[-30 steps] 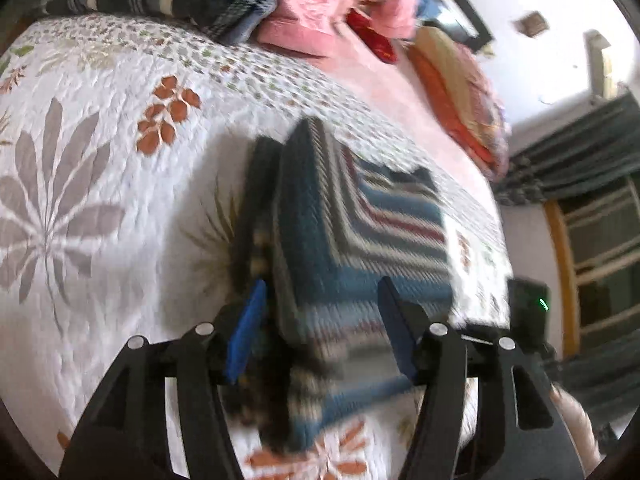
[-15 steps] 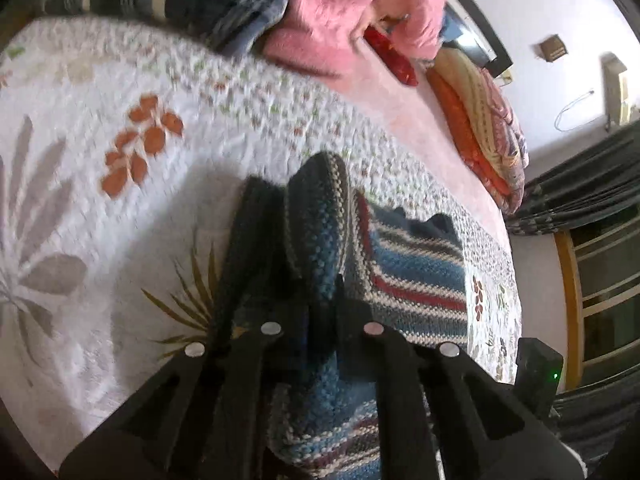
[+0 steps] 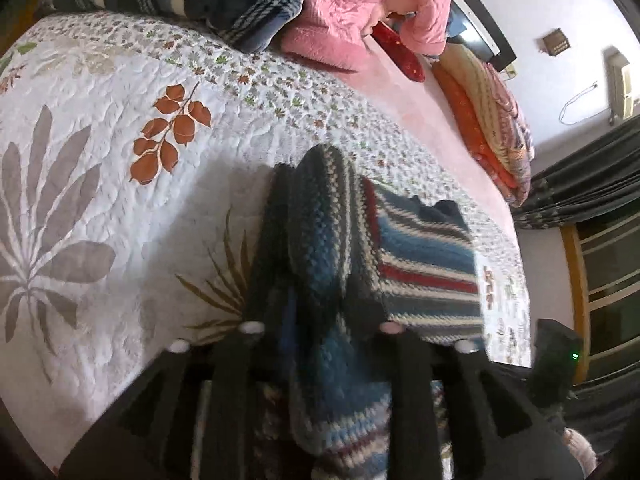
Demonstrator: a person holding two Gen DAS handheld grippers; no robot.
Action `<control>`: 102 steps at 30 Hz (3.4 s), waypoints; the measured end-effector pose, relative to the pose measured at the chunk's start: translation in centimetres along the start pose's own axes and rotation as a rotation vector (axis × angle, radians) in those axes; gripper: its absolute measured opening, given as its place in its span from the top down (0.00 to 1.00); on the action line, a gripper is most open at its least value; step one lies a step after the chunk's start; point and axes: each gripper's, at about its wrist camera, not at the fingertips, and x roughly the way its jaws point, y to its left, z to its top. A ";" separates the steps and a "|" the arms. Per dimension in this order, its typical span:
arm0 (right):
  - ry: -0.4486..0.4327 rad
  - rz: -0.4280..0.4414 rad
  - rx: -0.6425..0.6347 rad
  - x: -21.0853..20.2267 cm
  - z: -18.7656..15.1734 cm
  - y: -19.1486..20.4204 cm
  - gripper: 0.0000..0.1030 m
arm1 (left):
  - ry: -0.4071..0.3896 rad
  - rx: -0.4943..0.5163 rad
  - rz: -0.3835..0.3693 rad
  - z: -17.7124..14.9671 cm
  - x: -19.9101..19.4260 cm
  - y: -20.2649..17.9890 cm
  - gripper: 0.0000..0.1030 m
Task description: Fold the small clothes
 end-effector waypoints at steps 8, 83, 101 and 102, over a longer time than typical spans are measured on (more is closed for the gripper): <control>-0.083 0.085 0.092 -2.1 1.3 -1.5 0.21 | 0.106 -0.009 -0.040 -2.2 0.4 1.3 0.24; -0.156 -0.194 0.112 -14.4 -6.3 -15.8 0.16 | 0.218 0.217 0.036 -13.3 14.2 -21.8 0.34; -0.278 -0.448 0.167 -18.8 -14.3 -8.5 0.05 | 0.089 0.342 0.386 -20.7 4.9 -27.5 0.15; -0.283 -0.475 0.166 -18.9 -15.0 -8.0 0.04 | 0.072 0.358 0.395 -21.4 4.3 -28.0 0.15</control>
